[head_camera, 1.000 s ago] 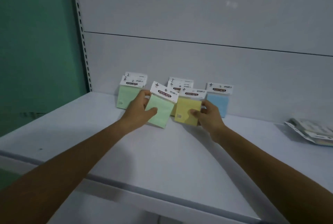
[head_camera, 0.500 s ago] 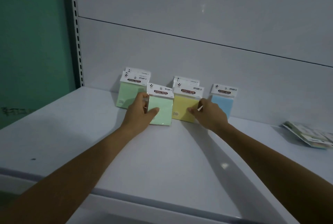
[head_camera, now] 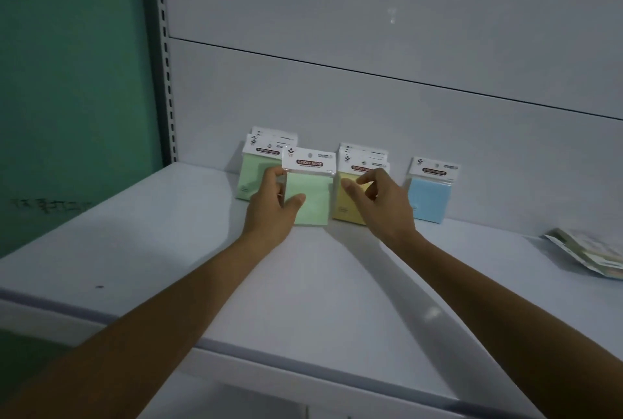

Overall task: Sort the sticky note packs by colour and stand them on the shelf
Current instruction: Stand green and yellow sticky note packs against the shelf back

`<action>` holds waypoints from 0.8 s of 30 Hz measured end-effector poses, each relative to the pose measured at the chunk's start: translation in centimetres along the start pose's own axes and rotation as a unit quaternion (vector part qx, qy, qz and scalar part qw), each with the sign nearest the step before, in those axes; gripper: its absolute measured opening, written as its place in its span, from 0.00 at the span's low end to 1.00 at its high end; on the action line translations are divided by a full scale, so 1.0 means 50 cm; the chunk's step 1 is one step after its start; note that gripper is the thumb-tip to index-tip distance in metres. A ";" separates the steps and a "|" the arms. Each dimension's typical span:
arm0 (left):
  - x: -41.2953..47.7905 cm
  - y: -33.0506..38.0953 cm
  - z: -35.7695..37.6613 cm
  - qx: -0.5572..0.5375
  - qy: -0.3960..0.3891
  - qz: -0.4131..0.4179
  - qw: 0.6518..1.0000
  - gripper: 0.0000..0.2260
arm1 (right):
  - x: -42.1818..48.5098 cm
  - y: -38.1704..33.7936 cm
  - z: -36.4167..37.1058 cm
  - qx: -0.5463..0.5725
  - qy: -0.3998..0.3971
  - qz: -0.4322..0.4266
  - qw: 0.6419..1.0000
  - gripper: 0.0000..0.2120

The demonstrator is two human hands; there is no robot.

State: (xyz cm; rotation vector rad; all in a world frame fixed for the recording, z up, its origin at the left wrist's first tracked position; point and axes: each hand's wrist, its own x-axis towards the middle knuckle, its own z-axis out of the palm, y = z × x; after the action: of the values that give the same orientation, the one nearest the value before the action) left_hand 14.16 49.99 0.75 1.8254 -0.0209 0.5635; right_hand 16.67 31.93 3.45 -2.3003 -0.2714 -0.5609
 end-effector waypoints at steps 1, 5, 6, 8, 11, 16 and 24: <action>-0.001 0.007 -0.007 -0.022 -0.002 -0.008 1.000 0.18 | -0.006 -0.017 0.019 0.029 -0.034 -0.013 0.999 0.21; 0.011 0.021 -0.065 -0.026 -0.001 0.005 1.000 0.20 | -0.018 -0.072 0.093 0.090 -0.122 -0.042 0.988 0.22; 0.016 0.017 -0.083 -0.008 0.001 0.011 1.000 0.21 | -0.016 -0.084 0.107 0.102 -0.129 -0.042 0.985 0.21; 0.031 0.005 -0.113 0.036 0.004 0.020 0.999 0.21 | -0.006 -0.104 0.135 0.105 -0.145 -0.034 0.983 0.19; 0.061 -0.017 -0.135 0.104 0.007 0.027 0.994 0.20 | 0.014 -0.125 0.172 0.027 -0.156 -0.024 0.987 0.19; 0.104 -0.069 -0.143 0.192 0.012 0.021 0.981 0.25 | 0.025 -0.118 0.210 -0.051 -0.130 0.001 0.990 0.15; 0.122 -0.116 -0.147 0.288 -0.111 -0.013 0.951 0.24 | 0.027 -0.106 0.226 -0.020 -0.106 0.018 0.994 0.23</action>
State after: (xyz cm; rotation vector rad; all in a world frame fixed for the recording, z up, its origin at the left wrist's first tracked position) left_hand 18.56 60.18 -0.49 2.4494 0.0185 0.3594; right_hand 19.54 43.73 0.23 -2.4004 -0.3207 -0.3060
